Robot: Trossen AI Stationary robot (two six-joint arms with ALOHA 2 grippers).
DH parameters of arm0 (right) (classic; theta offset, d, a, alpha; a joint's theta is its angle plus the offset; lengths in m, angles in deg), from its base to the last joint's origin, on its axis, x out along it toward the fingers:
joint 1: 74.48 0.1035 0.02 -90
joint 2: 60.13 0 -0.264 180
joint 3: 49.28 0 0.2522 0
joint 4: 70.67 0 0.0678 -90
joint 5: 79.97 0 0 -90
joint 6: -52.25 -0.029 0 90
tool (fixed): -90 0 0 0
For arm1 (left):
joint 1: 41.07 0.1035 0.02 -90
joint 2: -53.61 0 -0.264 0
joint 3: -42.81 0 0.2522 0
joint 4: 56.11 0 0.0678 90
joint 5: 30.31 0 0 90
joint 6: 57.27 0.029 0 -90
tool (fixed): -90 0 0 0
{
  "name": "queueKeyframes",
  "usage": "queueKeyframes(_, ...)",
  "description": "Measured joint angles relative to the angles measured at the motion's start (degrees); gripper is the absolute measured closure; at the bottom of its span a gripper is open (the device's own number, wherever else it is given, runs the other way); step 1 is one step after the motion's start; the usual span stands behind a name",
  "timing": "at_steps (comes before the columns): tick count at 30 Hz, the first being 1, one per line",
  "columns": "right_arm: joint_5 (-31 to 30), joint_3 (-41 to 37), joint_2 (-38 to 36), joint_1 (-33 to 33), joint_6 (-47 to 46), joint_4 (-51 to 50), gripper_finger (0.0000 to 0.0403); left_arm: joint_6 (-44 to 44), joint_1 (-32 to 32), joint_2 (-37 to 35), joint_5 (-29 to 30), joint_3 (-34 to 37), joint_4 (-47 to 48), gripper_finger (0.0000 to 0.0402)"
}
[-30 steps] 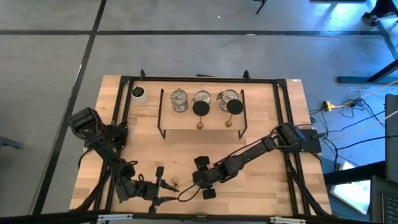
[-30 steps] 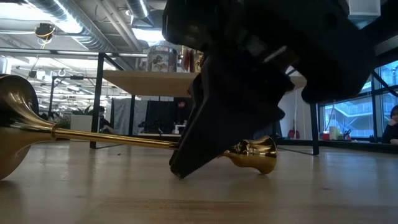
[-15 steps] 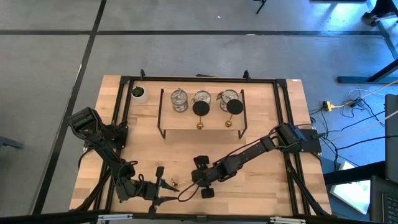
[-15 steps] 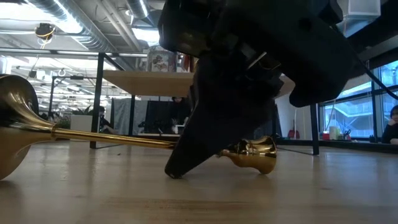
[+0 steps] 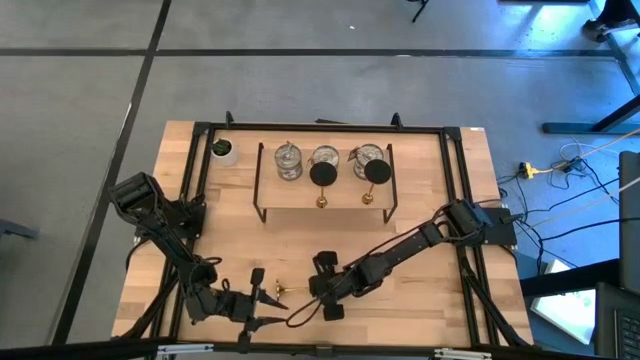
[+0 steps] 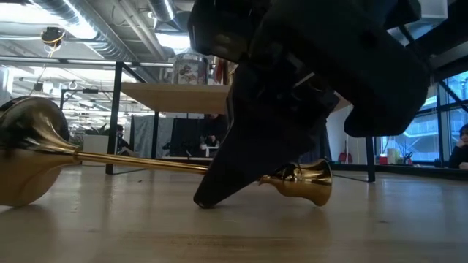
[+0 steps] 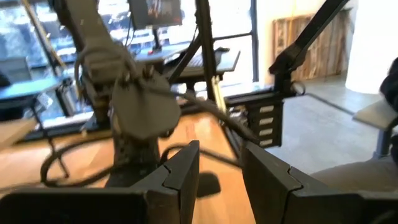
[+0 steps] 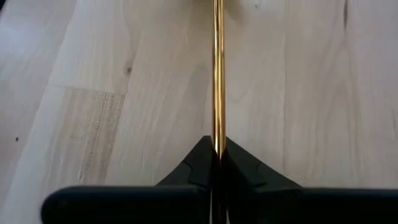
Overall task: Pick & Place candle stick holders
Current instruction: Put the gold candle holder on the shelf
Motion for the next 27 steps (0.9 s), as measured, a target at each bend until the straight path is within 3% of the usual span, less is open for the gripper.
queueKeyframes(5, -2.31, 2.82, 0.14, 0.63, 0.03, -4.12, 0.0378, 5.58, -0.57, -0.02, -1.48, 0.0, -6.25, 0.0289)
queueKeyframes(14, -15.03, 8.11, -0.01, 4.16, 2.87, -10.39, 0.0379, 13.72, -3.67, -0.04, -1.71, 0.0, -13.59, 0.0289)
queueKeyframes(19, -21.2, 9.85, -0.16, 5.67, 3.53, -12.81, 0.0379, 20.64, -6.42, -0.04, -8.47, 0.0, -19.99, 0.0289)
queueKeyframes(27, -21.88, 10.21, -3.24, 5.66, 2.77, -16.53, 0.0379, 23.83, -8.28, -0.09, -3.24, 0.0, -20.48, 0.0289)
